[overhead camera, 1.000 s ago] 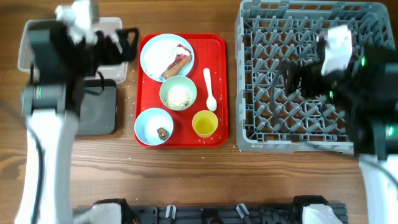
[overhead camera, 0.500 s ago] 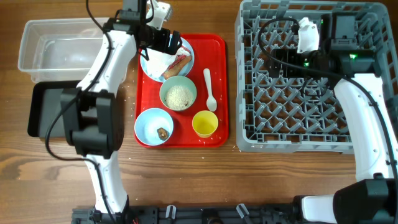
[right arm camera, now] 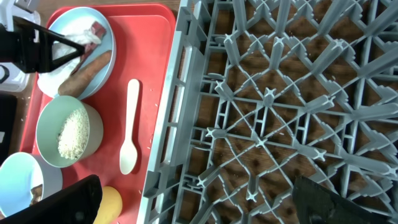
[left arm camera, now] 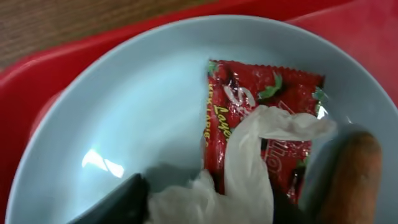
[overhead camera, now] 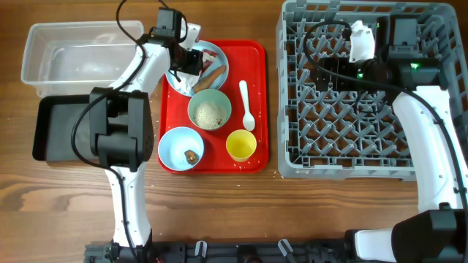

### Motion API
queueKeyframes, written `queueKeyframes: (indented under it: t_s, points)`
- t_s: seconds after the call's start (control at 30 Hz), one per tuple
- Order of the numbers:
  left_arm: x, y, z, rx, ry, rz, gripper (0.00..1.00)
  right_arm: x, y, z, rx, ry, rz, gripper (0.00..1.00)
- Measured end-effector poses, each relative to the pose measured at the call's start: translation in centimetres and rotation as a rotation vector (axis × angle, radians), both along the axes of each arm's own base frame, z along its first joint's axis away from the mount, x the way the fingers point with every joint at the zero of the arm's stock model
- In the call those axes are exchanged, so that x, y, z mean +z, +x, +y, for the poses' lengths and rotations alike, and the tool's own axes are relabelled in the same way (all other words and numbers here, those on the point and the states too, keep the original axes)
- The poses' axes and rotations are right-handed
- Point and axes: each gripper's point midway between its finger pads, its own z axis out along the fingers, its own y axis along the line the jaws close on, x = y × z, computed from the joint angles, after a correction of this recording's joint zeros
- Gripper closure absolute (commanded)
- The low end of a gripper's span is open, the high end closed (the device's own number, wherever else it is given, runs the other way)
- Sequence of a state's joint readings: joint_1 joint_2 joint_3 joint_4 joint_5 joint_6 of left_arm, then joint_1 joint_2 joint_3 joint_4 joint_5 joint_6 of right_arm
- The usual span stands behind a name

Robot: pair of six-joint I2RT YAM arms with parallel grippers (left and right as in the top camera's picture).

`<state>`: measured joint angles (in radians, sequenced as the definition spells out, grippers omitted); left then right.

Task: Sort waste into correct bins and load items into the dishwasher rack
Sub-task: 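Reach the left gripper to the tissue on the light-blue plate and grasp it, then carry the tissue with the left gripper and drop it into the clear bin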

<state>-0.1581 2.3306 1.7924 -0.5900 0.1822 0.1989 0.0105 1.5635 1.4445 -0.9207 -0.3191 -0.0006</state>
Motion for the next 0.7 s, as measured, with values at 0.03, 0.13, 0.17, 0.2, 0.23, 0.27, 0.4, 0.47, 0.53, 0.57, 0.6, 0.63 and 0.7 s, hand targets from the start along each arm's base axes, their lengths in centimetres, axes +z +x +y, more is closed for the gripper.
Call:
queueKeyframes:
  t_s: [0.03, 0.13, 0.17, 0.2, 0.23, 0.27, 0.4, 0.47, 0.53, 0.57, 0.6, 0.63, 0.7]
  points:
    - [-0.1, 0.0, 0.0, 0.001, 0.002, -0.009, 0.96, 0.0, 0.0, 0.0, 0.000, 0.000, 0.000, 0.00]
    - [-0.3, -0.3, 0.1, 0.009, -0.002, -0.003, 0.96, 0.0, 0.0, 0.0, 0.001, 0.002, 0.000, 0.00]
    - [-0.3, -0.3, 0.1, 0.018, -0.007, -0.002, 0.96, 0.0, 0.0, 0.0, 0.001, 0.002, 0.000, 0.00]
    - [-0.2, -0.3, 0.1, 0.026, -0.012, 0.001, 0.96, 0.0, 0.0, 0.0, 0.001, 0.002, 0.000, 0.00]
    - [-0.2, -0.4, 0.0, 0.028, -0.015, 0.002, 0.96, 0.0, 0.0, 0.0, 0.001, 0.002, 0.000, 0.00]
    - [0.0, -0.6, 0.0, 0.030, -0.017, 0.007, 0.96, 0.0, 0.0, 0.0, 0.001, 0.002, 0.000, 0.00]
    - [1.5, -1.5, -0.2, 0.083, -0.034, 0.022, 0.96, 0.0, 0.0, 0.0, 0.001, 0.002, -0.001, 0.00]
    - [5.6, -1.1, -0.2, 0.134, -0.070, -0.036, 0.96, 0.0, 0.0, 0.0, 0.001, 0.002, -0.001, 0.00]
    - [11.3, -1.0, 0.3, 0.175, -0.100, -0.129, 0.96, 0.0, 0.0, 0.0, 0.001, 0.002, -0.001, 0.00]
    - [14.8, -1.3, 0.8, 0.198, -0.110, -0.190, 0.96, 0.0, 0.0, 0.0, 0.001, 0.002, -0.001, 0.00]
    - [18.4, -1.6, 1.8, 0.227, -0.111, -0.261, 0.96, 0.0, 0.0, 0.0, 0.001, 0.002, -0.002, 0.01]
    - [21.9, -1.9, 3.4, 0.275, -0.099, -0.338, 0.96, 0.1, 0.1, 0.0, 0.001, 0.002, -0.005, 0.00]
    - [24.9, -1.9, 7.1, 0.376, -0.044, -0.419, 0.96, 0.2, 0.3, 0.0, -0.002, 0.004, -0.015, 0.00]
